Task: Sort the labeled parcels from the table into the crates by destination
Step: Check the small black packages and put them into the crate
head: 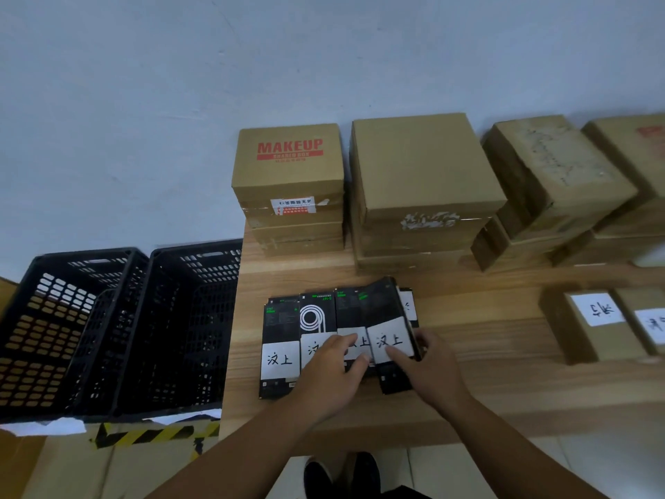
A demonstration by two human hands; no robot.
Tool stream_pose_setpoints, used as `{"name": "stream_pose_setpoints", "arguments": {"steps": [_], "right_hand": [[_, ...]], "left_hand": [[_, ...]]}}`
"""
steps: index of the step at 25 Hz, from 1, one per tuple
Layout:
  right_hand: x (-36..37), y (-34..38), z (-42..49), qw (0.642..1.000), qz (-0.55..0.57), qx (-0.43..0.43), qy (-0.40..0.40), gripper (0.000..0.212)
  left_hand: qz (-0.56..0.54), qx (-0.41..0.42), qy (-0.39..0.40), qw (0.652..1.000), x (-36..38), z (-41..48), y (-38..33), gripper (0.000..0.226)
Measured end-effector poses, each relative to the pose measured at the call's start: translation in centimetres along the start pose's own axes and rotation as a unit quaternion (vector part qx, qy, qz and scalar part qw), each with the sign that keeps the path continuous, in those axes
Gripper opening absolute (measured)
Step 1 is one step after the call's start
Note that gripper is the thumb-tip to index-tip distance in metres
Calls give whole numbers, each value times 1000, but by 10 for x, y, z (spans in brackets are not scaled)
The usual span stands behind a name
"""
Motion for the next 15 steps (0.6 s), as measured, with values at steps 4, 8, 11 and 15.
{"name": "stream_pose_setpoints", "arguments": {"steps": [4, 8, 11, 15], "right_hand": [[1, 18, -21, 997, -8, -73, -1, 23], [-4, 24, -41, 987, -33, -155, 11, 45], [-11, 11, -45, 992, 11, -117, 47, 52], [-30, -13, -37, 973, 221, 22, 65, 38]], "left_hand": [[-128, -48, 40, 990, 14, 7, -13, 65], [-280, -85, 45, 955, 24, 14, -32, 54], [-308, -78, 41, 947, 30, 23, -37, 32], [-346, -57, 40, 936, 30, 24, -33, 17]]}}
Point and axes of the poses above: each hand's wrist, its own z-axis towards the middle knuckle, its own x-axis out of the palm, y = z × x, the point moved 4 cm from there along z, towards the middle knuckle, and after that the axes turned 4 degrees about x, right-handed, at the moved point
